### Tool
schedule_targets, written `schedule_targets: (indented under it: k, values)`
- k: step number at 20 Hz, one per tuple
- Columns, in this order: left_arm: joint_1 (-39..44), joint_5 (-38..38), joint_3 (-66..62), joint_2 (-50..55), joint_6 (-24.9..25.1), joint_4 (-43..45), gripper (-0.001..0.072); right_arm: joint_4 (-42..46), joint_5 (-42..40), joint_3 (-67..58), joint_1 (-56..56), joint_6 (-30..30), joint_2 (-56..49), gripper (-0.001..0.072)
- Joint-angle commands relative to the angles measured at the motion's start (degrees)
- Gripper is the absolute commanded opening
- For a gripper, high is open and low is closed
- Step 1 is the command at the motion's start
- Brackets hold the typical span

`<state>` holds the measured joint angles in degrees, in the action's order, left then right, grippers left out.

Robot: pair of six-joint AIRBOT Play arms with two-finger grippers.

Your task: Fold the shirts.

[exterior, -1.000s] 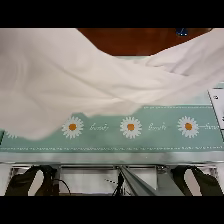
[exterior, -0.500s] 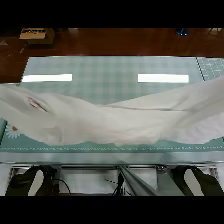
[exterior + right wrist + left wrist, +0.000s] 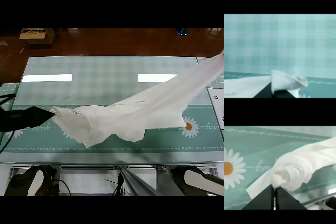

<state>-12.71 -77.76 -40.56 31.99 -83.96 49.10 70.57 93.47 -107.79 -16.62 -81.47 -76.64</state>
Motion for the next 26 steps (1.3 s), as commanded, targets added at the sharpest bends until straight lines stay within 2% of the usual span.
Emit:
schedule_targets:
  k: [1, 6, 9, 11, 12, 13, 14, 15, 18, 19, 20, 21, 22, 23, 26]
  values:
    - [0.11, 11.85, 7.89, 4.66, 3.04, -1.75, 0.0028, 2.67, -8.31, -0.07, 6.47, 0.0, -12.44, 0.0022]
    - [0.13, 25.16, 8.5, 16.06, 10.34, -1.75, 0.0028, 2.8, -24.76, -0.07, 12.17, -3.78, -22.29, 0.0023]
    - [0.24, 29.55, 8.48, 24.02, 10.51, -1.75, 0.0029, 3.63, -25.07, -0.07, 13.05, -9.62, -25.77, 0.0023]
    - [0.22, 29.11, 8.46, 28.98, 10.91, -1.79, 0.0029, 3.69, -23.28, -0.07, 12.94, -9.79, -26.95, 0.0025]
    - [0.2, 28.81, 8.41, 30.56, 10.91, -1.79, 0.0033, 3.54, -23.12, -0.09, 12.72, -9.53, -26.84, 0.007]
    - [0.02, 28.2, 7.91, 31.23, 11.1, -1.7, 0.0133, 3.26, -22.67, -0.17, 12.26, -8.68, -26.16, 0.0214]
    - [-0.66, 27.02, 6.86, 31.19, 11.15, -1.53, 0.0378, 3.32, -21.55, -0.24, 11.54, -6.4, -24.9, 0.0309]
    - [-2.21, 23.71, 4.76, 31.04, 11.15, -0.59, 0.0538, 3.61, -19.74, -0.24, 10.54, -3.08, -23.08, 0.0317]
    - [-8.35, 8.09, -2.82, 30.93, 10.08, 9.16, 0.0539, 10.4, -9.44, -0.24, 6.4, 3.26, -17.11, 0.0359]
    - [-10.29, 3.34, -3.45, 30.86, 8.2, 12.02, 0.0539, 13.99, -5.66, -0.09, 4.39, 3.02, -15.54, 0.0359]
    - [-11.61, 0.07, -2.56, 30.82, 7.78, 12.48, 0.0539, 13.25, -4.26, 0.42, 1.42, 1.92, -14.29, 0.0364]
    - [-12.0, -1.33, -0.42, 30.64, 7.63, 11.89, 0.0539, 11.15, -2.45, 1.2, -1.25, 1.95, -13.53, 0.0392]
    - [-11.69, -1.42, 2.84, 30.36, 7.69, 10.16, 0.054, 7.96, -0.76, 2.82, -3.85, 1.95, -12.81, 0.0464]
    - [-10.99, -0.7, 6.56, 30.34, 8.9, 7.63, 0.0543, 4.02, 0.39, 5.42, -6.45, 1.97, -11.91, 0.0485]
    - [-8.35, 4.52, 14.62, 30.51, 12.2, 1.36, 0.0546, -2.93, -0.15, 15.04, -11.19, 3.34, -8.48, 0.0486]
